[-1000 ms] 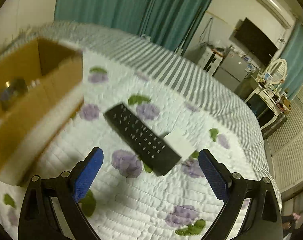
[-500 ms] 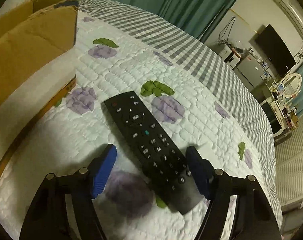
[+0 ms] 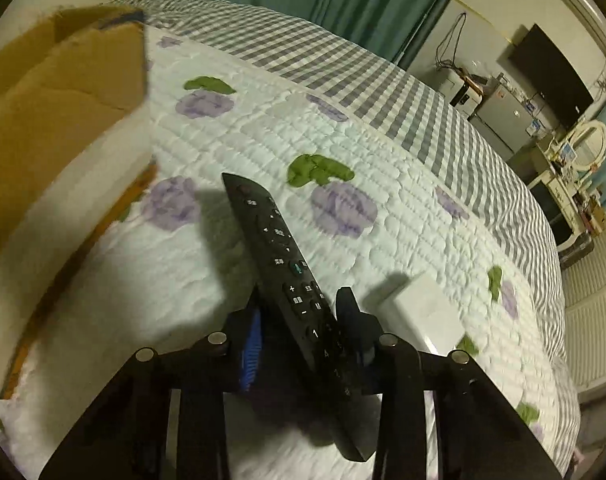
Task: Organize rigid objects
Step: 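Grasp the black TV remote by its end with the right gripper, then lower the remote upright into the box and open the right gripper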
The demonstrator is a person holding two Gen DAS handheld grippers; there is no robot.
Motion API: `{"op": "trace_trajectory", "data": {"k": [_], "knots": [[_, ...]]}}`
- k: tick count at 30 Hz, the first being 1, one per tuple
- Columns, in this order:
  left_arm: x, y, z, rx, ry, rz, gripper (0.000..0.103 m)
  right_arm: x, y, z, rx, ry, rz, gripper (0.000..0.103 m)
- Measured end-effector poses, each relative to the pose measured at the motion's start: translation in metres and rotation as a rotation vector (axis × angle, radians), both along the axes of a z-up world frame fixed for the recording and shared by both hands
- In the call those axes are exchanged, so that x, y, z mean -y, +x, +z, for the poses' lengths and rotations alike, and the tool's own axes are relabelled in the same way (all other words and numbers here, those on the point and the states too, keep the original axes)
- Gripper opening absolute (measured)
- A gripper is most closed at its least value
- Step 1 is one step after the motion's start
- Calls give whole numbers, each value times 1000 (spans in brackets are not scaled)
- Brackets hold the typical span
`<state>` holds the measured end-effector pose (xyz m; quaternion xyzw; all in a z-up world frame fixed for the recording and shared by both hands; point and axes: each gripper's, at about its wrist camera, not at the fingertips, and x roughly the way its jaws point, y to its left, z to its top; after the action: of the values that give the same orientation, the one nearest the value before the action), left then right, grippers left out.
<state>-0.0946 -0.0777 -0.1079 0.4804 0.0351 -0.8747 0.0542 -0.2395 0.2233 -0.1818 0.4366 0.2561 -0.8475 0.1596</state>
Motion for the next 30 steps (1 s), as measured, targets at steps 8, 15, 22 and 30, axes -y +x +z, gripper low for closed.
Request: {"op": "trace_trajectory", "data": {"k": [8,15,22,30], "knots": [[0,0,0,-5,-2,-4,8,0,54,31,3,-60,-8,19],[0,0,-1,-8,-5,-8,8,3,101,56,-24,-118,5,19],[1,0,0,-10,6,-15,8,15,135,105,-70,-173,49,19],[2,1,0,-13,18,-22,8,59,154,168,-143,-252,137,19]]}}
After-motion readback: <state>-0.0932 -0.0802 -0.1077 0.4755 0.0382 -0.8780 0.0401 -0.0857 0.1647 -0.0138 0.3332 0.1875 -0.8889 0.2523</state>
